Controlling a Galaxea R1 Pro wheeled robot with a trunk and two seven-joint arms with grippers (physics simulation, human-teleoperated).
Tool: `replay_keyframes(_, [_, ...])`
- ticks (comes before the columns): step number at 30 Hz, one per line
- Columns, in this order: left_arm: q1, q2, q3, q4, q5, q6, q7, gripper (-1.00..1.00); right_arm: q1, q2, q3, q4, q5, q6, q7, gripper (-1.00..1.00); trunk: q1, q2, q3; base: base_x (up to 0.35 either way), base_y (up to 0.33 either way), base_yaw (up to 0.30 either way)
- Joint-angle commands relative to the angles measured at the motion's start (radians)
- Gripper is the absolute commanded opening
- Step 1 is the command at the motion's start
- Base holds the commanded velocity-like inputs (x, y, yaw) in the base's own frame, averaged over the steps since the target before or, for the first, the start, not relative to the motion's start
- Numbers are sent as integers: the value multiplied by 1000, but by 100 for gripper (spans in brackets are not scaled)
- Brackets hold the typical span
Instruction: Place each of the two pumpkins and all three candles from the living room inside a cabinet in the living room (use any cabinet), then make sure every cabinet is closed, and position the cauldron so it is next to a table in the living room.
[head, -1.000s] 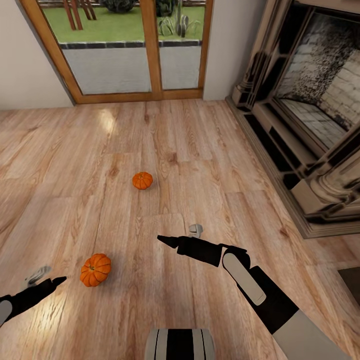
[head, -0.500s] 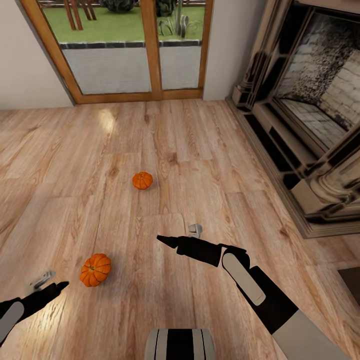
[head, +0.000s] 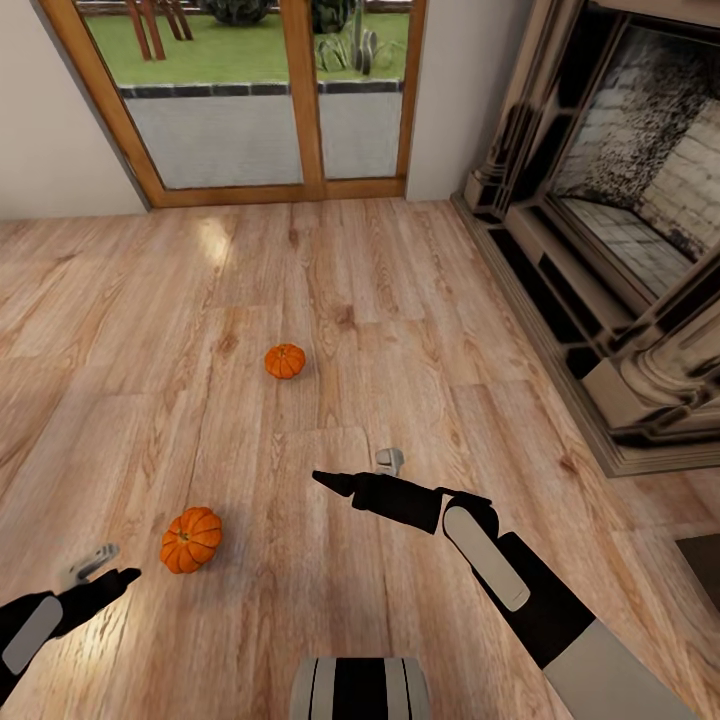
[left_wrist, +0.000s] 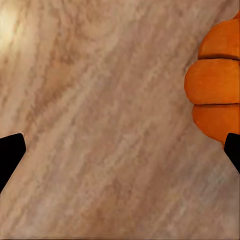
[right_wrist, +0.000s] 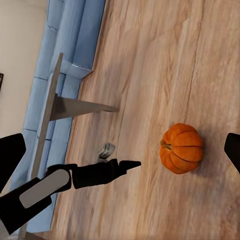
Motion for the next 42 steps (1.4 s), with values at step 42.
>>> replay_keyframes(42, [-31,-33,5,59,-3,-18,-197,100,-1,-1,0,0,0,4,0,100,2,-1,-20,0,0,0])
